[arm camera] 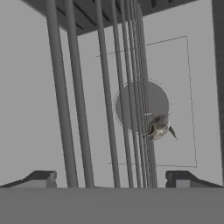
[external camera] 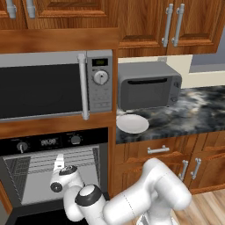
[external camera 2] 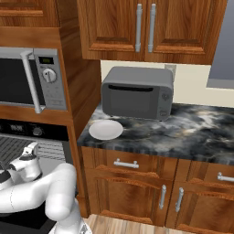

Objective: Take the fish from the oven and place it on the plate on the counter.

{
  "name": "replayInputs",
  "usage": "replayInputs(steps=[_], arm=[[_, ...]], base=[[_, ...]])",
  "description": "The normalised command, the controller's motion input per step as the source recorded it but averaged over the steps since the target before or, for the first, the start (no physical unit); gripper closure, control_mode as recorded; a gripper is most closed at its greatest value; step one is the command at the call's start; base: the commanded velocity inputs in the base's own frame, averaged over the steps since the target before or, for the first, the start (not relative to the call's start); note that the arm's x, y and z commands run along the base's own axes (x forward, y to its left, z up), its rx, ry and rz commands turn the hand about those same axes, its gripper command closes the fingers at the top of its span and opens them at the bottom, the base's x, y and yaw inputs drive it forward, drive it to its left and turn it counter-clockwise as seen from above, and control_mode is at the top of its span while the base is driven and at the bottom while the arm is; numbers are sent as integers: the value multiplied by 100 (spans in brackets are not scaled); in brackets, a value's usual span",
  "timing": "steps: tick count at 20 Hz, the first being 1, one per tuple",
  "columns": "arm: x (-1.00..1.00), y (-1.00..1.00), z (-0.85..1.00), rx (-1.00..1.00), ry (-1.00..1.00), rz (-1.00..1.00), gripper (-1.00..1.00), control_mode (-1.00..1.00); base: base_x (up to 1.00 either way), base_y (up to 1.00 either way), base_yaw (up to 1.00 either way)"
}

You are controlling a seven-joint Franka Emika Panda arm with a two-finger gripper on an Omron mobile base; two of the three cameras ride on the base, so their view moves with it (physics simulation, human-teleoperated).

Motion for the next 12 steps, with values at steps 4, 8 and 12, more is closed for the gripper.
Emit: replayInputs(steps=[4, 8, 12], arm=[[26, 5, -49, 1, -38, 0, -100, -100], [20, 7, -44, 3, -45, 0, -100, -100], [18, 1, -49, 4, -44, 0, -100, -100]], base=[[0, 0, 0], [0, 0, 0], [0, 0, 0]])
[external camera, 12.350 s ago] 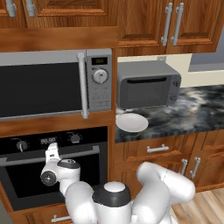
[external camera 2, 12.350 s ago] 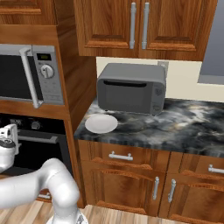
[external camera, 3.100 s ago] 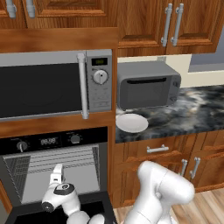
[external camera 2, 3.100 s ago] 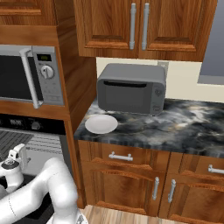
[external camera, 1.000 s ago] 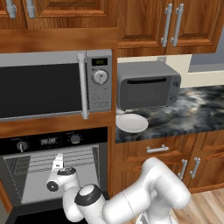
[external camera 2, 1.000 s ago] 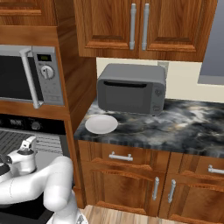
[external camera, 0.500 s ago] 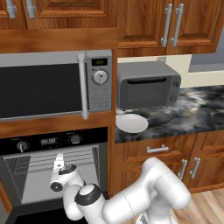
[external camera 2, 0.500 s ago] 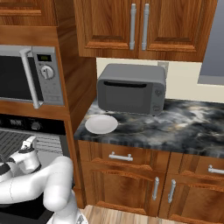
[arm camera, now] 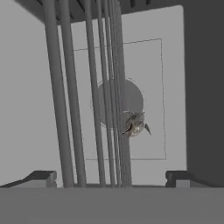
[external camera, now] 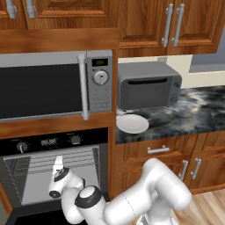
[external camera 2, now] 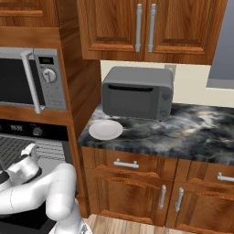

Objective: Take the fish from the oven and place it on the plate on the counter.

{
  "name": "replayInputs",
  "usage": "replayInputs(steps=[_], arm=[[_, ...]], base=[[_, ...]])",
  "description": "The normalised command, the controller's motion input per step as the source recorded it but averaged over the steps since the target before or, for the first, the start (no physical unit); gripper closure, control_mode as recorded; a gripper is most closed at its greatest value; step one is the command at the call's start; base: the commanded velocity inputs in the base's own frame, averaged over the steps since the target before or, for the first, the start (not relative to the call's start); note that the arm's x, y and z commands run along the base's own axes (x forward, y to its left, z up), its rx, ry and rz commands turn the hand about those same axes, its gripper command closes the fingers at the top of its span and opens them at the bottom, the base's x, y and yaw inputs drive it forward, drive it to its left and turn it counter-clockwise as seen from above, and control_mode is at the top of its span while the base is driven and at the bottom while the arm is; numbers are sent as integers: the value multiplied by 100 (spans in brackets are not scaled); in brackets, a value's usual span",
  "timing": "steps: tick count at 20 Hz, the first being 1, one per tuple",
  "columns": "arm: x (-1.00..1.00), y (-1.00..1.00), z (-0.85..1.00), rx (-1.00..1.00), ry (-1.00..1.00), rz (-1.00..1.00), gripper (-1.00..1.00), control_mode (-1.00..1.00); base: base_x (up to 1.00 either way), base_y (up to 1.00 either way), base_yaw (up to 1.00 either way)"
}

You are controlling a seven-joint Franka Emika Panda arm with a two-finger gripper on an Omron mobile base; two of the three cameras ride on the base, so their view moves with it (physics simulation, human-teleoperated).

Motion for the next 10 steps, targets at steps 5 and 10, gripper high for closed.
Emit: replayInputs(steps=[5, 10], arm=[[5, 0, -51, 13, -29, 4, -100, -100], [5, 0, -33, 23, -18, 6, -100, -100]], base=[[0, 0, 0], [0, 0, 0]])
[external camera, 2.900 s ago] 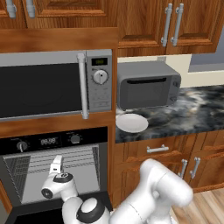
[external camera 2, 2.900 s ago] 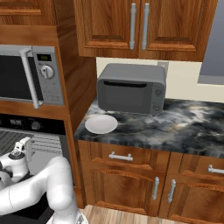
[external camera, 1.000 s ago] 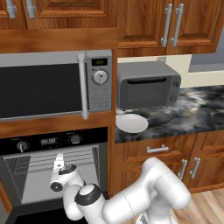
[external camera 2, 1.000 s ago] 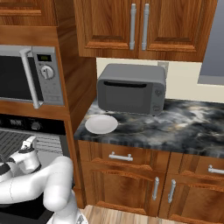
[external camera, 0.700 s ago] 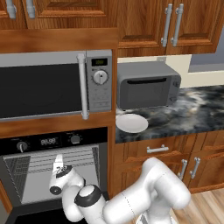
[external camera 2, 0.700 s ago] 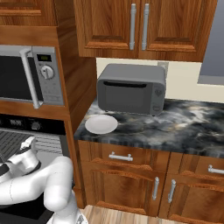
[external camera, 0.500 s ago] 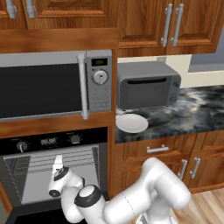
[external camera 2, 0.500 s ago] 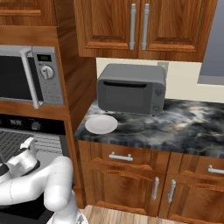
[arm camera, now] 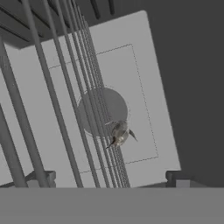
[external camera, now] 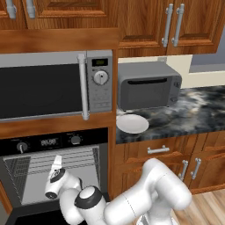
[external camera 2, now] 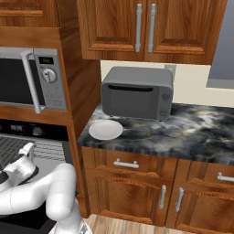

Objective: Take the fish from the oven and place it on the plate on the counter.

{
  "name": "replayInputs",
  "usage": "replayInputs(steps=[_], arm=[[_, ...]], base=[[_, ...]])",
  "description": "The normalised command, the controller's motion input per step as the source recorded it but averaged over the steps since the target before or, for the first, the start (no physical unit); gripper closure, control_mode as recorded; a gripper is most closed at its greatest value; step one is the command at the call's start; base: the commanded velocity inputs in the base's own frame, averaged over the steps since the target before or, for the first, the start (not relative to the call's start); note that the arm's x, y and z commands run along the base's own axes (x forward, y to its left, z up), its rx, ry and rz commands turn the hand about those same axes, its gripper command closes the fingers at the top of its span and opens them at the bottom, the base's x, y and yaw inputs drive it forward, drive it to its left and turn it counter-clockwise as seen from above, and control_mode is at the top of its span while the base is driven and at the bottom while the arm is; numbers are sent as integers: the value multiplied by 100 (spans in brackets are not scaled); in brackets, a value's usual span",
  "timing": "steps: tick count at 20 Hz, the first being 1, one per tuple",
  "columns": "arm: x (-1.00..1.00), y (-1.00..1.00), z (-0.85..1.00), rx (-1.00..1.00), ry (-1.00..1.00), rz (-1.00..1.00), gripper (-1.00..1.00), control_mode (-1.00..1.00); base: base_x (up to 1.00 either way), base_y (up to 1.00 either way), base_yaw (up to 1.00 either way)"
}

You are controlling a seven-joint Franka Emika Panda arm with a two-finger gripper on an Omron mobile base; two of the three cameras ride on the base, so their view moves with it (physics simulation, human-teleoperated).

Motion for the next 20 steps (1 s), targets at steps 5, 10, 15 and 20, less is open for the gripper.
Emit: replayInputs(steps=[5, 10, 15, 20], arm=[[6, 0, -30, 16, -16, 6, 100, -100], [9, -3, -34, 5, -11, 2, 100, -100], [0, 0, 0, 0, 0, 0, 100, -100], [0, 0, -18, 0, 0, 0, 100, -100]], base=[[0, 0, 0], [0, 0, 0], [0, 0, 0], [0, 0, 0]])
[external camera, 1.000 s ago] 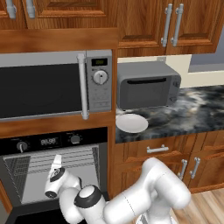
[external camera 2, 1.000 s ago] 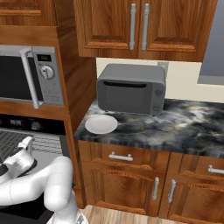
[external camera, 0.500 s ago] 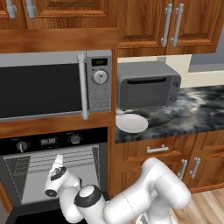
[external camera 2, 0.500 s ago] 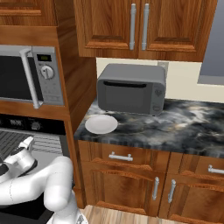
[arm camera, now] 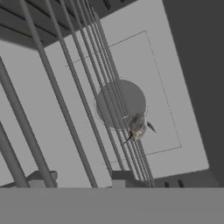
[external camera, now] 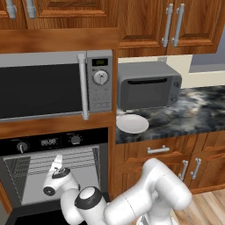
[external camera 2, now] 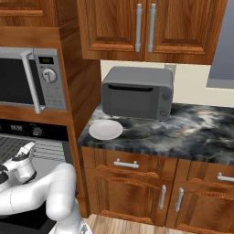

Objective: Take the fish from the oven and place it on the plate on the counter.

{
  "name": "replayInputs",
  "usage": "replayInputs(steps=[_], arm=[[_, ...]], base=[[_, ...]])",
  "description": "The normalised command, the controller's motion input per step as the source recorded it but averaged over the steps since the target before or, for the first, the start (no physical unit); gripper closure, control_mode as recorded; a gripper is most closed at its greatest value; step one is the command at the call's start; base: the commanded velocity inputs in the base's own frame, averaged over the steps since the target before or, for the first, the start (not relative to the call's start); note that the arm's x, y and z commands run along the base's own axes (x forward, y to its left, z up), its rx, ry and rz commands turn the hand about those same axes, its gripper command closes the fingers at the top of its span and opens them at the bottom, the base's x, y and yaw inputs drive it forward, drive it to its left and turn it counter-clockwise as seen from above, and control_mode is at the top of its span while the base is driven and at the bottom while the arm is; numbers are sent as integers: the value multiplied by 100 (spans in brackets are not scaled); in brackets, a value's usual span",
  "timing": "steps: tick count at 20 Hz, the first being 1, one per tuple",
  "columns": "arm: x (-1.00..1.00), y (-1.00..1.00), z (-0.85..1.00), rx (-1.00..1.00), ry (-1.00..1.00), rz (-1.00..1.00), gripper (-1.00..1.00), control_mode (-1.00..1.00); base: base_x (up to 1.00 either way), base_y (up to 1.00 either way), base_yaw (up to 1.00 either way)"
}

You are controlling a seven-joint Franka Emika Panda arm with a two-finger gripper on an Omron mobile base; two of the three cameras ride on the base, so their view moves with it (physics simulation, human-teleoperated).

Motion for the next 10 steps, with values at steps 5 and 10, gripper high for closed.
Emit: replayInputs(steps=[5, 10], arm=[[-18, 0, -39, 0, -3, 1, 100, -100], [-53, 0, -43, 0, -5, 4, 100, -100]], base=[[0, 0, 0], [0, 0, 0]])
